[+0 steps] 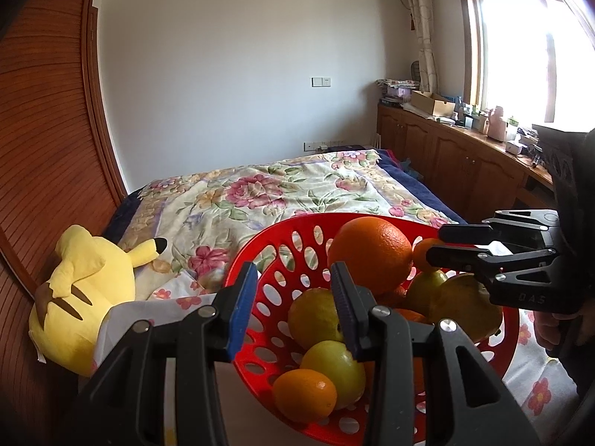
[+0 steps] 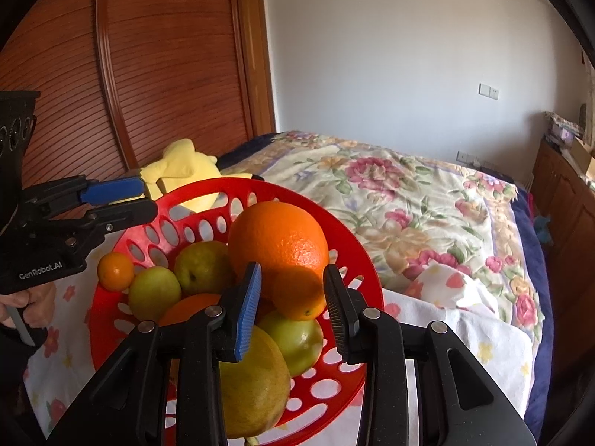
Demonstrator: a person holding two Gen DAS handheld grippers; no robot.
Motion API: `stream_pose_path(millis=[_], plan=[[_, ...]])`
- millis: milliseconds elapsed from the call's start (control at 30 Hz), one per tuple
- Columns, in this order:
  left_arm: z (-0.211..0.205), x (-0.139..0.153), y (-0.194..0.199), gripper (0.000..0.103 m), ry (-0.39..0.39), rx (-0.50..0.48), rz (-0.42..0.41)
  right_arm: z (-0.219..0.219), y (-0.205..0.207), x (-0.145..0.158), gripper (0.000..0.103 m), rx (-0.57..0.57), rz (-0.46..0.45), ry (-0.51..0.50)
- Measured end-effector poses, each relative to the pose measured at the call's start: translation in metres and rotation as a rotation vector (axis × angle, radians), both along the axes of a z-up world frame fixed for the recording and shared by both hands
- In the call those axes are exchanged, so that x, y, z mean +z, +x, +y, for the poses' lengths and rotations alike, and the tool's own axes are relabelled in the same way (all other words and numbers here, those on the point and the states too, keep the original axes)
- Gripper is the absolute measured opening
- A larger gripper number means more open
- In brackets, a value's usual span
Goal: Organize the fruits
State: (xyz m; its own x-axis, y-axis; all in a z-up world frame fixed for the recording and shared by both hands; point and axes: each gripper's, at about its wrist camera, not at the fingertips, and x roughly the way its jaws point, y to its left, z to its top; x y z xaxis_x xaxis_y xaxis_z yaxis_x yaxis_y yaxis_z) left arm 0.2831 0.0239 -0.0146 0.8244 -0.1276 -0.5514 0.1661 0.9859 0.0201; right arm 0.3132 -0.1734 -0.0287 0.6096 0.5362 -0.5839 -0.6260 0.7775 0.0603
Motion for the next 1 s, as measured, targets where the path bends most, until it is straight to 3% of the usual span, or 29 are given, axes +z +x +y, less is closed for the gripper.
stream_pose_path(millis=[633, 867, 1000], plan=[[0.024, 0.032, -0.043, 0.05, 0.024, 0.118, -0.078, -0.013, -0.044, 0.02, 0.036, -0.081, -0.068, 0.06], [0.022, 0.047, -0.068, 0.056, 0.034, 0.12, -0.109, -0.019, -0.069, 0.026, 0.043, -0.129, -0.09, 0.093], [0.02, 0.057, -0.086, 0.065, 0.028, 0.124, -0.132, -0.028, -0.083, 0.034, 0.05, -0.16, -0.113, 0.112]])
